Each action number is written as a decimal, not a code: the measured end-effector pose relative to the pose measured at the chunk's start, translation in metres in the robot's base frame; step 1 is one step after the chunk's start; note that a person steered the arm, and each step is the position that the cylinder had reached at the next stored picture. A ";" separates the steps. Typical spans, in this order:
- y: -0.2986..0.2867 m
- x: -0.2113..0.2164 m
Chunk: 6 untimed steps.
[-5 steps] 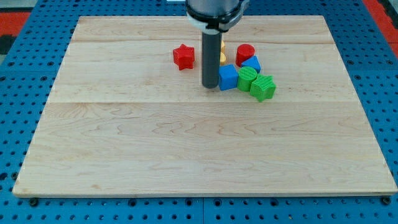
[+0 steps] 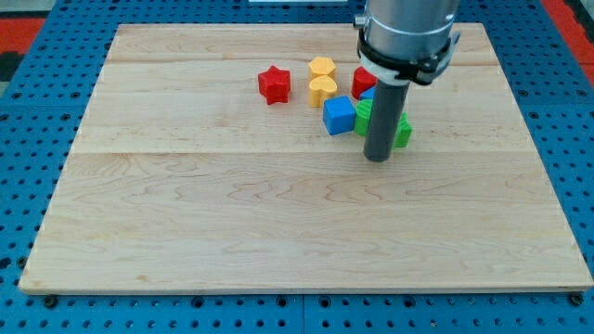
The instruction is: Slide the green star towards the top right of the board
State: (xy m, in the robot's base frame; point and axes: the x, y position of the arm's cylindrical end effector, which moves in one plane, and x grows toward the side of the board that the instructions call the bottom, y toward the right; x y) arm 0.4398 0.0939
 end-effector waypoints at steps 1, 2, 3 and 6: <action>0.006 -0.027; 0.011 -0.029; 0.047 -0.026; 0.127 -0.100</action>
